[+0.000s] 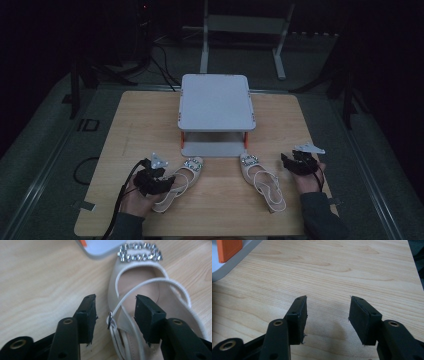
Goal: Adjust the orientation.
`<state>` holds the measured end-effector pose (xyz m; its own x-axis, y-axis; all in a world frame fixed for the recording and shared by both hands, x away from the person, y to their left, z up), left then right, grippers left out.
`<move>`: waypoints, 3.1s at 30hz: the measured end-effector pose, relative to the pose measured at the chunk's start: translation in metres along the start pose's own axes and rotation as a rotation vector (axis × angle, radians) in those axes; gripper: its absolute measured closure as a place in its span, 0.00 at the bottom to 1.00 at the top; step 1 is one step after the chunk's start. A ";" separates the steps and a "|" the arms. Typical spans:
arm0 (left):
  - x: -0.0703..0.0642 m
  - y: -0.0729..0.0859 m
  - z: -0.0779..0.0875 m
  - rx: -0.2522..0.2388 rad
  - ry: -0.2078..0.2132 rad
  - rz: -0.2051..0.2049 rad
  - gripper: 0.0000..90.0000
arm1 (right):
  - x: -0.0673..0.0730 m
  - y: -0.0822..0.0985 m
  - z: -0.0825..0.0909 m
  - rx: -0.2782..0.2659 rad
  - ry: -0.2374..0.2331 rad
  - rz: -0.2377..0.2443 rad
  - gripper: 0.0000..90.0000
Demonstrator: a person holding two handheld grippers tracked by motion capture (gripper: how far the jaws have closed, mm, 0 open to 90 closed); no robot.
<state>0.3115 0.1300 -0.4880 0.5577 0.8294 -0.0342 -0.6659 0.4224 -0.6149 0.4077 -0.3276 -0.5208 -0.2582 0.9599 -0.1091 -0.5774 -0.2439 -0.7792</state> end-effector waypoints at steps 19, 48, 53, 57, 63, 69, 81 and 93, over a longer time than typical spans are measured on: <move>0.011 0.005 -0.014 -0.004 0.154 0.190 0.90 | -0.001 0.001 -0.001 0.003 0.004 -0.001 0.54; 0.105 -0.009 0.014 -0.188 -0.021 0.476 0.90 | -0.001 0.002 -0.002 0.009 0.009 -0.003 0.56; 0.124 -0.022 0.004 -0.194 -0.042 0.514 0.90 | -0.001 0.002 -0.003 0.011 0.007 0.002 0.56; 0.138 -0.034 -0.002 -0.190 -0.070 0.531 0.90 | -0.001 0.002 -0.003 0.011 0.007 0.004 0.56; 0.154 -0.048 -0.012 -0.178 -0.087 0.530 0.90 | -0.001 0.002 -0.004 0.014 0.005 0.001 0.56; 0.170 -0.053 -0.029 -0.130 -0.111 0.526 0.90 | -0.001 0.003 -0.004 0.018 0.004 0.001 0.57; 0.178 -0.046 -0.045 -0.025 -0.148 0.443 0.87 | 0.001 0.003 -0.006 0.025 0.000 0.001 0.57; 0.181 -0.046 -0.051 -0.031 -0.114 0.479 0.83 | 0.002 0.004 -0.007 0.032 -0.002 0.003 0.56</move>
<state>0.4679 0.2421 -0.5058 0.1337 0.9631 -0.2334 -0.8185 -0.0255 -0.5740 0.4105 -0.3260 -0.5281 -0.2612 0.9590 -0.1103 -0.6010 -0.2510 -0.7588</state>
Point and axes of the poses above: each handheld gripper's, and its own axes: z roughly backward along the jaws, y roughly out of its underside, x roughly to its left, the point moved 5 cm from there along -z, roughly forward along the jaws, and after that the axes turned 2 degrees about y, right-handed, at the moved point
